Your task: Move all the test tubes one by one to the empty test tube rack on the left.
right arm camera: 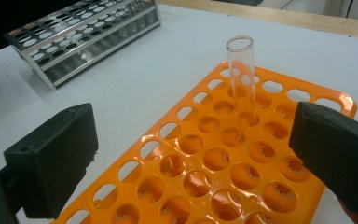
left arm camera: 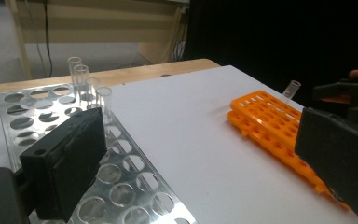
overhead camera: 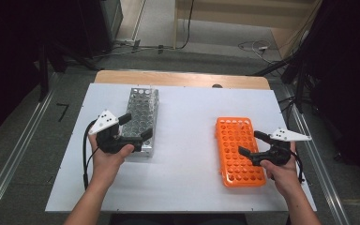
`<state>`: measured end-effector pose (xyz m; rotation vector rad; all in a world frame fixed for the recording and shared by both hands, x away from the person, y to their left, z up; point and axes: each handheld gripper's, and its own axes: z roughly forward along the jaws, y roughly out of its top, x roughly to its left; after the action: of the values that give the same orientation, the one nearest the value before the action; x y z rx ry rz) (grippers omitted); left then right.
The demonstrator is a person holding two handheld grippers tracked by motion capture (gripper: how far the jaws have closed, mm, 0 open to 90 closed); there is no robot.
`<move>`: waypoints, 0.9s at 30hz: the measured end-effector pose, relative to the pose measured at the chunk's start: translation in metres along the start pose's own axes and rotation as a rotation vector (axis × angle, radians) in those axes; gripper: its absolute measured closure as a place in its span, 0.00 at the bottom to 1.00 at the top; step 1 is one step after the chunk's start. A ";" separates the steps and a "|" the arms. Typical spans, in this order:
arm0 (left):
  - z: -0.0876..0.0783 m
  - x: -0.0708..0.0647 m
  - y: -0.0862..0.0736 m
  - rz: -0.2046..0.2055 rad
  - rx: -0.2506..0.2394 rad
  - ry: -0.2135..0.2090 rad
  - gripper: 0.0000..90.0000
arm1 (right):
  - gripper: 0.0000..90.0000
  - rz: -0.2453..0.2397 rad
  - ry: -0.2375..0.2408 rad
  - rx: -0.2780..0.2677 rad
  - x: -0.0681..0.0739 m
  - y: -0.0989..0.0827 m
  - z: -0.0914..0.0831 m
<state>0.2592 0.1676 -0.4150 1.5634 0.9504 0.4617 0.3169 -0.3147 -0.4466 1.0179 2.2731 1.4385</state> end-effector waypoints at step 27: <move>-0.022 -0.015 -0.025 0.015 0.027 -0.031 0.00 | 0.73 0.036 -0.151 0.151 -0.020 0.018 0.052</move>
<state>0.2264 0.1694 -0.4308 1.5990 0.9254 0.4354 0.3682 -0.2882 -0.4585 1.1756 2.2913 1.1736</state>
